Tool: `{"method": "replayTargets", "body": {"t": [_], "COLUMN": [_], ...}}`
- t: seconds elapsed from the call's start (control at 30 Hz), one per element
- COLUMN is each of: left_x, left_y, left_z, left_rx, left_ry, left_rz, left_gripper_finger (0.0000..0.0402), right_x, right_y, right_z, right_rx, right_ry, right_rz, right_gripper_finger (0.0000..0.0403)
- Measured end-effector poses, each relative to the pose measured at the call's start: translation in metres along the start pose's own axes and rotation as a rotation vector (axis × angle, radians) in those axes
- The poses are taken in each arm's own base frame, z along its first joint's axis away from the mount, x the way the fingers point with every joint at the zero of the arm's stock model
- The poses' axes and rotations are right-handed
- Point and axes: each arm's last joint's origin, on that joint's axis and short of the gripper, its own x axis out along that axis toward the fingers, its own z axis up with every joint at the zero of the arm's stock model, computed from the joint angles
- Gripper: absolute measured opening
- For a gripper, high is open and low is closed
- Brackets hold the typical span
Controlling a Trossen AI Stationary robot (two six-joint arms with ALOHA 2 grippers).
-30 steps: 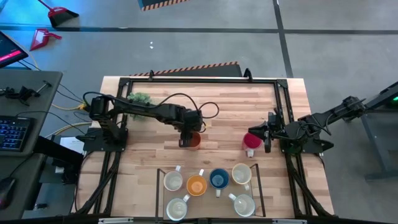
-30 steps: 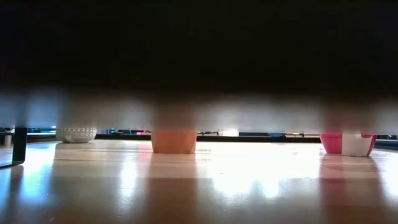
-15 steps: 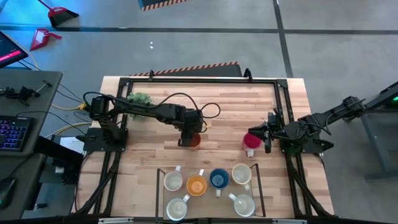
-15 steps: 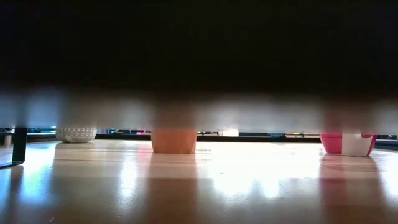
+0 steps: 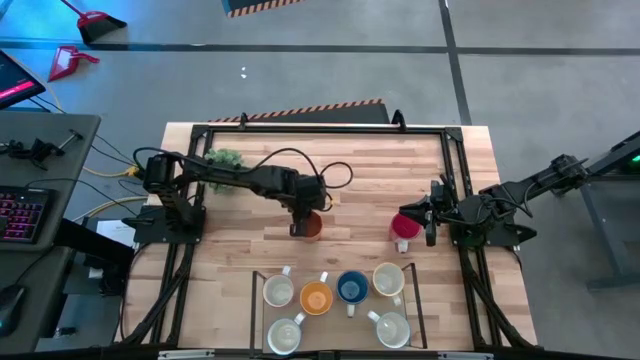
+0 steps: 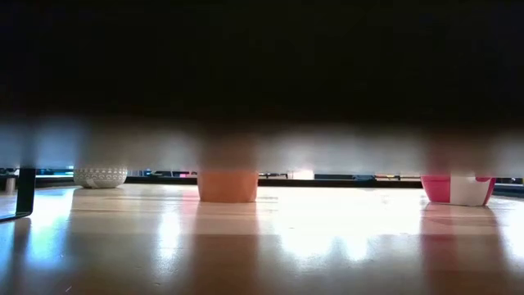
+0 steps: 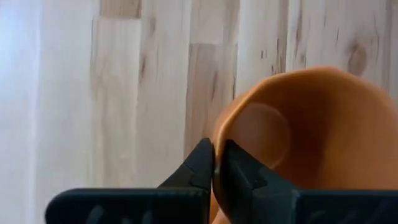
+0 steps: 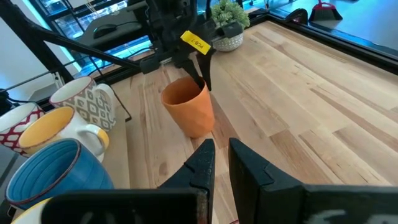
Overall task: Place coffee mugs
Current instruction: Put the orange mug on the shelf
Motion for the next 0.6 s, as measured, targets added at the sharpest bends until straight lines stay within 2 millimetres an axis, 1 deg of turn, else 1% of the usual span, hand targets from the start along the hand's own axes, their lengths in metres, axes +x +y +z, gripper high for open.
{"method": "replayTargets", "body": {"t": [0.13,0.37,0.6], "left_x": [0.000,-0.001,-0.004], "left_y": [0.000,0.001,-0.002], "left_z": [-0.001,-0.006,-0.017], "left_rx": [-0.163,-0.446,-0.728], "left_ry": [0.015,0.056,0.166], "left_rz": [-0.003,0.046,0.095], "left_gripper_finger": [0.0005,0.0005,0.0005], "right_x": [0.000,0.000,0.000], "right_y": [0.001,0.001,0.001], "right_z": [0.000,-0.001,-0.001], "right_rx": [0.000,0.037,0.035], "right_ry": [0.012,0.025,0.028], "right_rz": [0.021,0.041,0.046], "right_gripper_finger": [0.0024,0.0024,0.0024]}}
